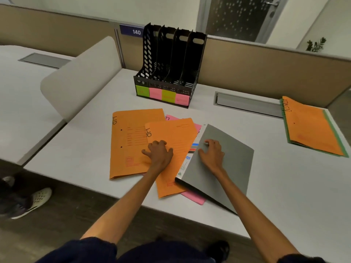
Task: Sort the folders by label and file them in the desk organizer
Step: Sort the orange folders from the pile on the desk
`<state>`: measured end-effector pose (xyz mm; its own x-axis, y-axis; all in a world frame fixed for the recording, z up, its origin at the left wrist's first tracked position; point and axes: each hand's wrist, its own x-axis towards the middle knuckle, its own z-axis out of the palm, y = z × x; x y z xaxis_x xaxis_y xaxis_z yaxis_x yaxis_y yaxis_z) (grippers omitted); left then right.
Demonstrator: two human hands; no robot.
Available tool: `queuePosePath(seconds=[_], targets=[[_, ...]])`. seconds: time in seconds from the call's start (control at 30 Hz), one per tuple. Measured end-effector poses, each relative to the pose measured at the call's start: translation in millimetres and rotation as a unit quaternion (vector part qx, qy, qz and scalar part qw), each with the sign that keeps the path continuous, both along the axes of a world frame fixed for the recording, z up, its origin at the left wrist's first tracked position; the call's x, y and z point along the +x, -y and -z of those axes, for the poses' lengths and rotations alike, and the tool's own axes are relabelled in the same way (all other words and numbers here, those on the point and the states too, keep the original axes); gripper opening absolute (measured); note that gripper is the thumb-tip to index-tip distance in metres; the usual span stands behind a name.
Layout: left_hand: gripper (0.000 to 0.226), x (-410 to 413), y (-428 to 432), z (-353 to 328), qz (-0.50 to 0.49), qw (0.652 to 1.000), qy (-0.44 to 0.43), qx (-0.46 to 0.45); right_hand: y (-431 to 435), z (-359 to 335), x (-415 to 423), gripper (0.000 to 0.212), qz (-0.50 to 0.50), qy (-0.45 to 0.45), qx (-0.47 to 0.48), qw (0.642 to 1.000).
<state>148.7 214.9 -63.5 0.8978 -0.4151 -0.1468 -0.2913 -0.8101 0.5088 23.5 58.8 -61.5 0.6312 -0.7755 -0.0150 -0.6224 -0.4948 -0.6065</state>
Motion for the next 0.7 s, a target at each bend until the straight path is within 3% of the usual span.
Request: queuePosePath(seconds=[0.2, 0.53, 0.7], targets=[[0.047, -26.4, 23.1, 9.1, 0.023, 0.999, 0.022, 0.003, 15.3, 4.8, -35.1, 0.046, 0.047, -0.023, -0.003, 0.999], [0.052, -39.8, 36.8, 17.4, 0.103, 0.994, -0.03, -0.037, 32.0, 20.6, -86.1, 0.072, 0.201, -0.087, 0.038, 0.975], [0.056, -45.7, 43.8, 22.6, 0.136, 0.99, -0.043, -0.014, 33.6, 26.2, -95.7, 0.073, 0.235, -0.095, 0.054, 0.966]])
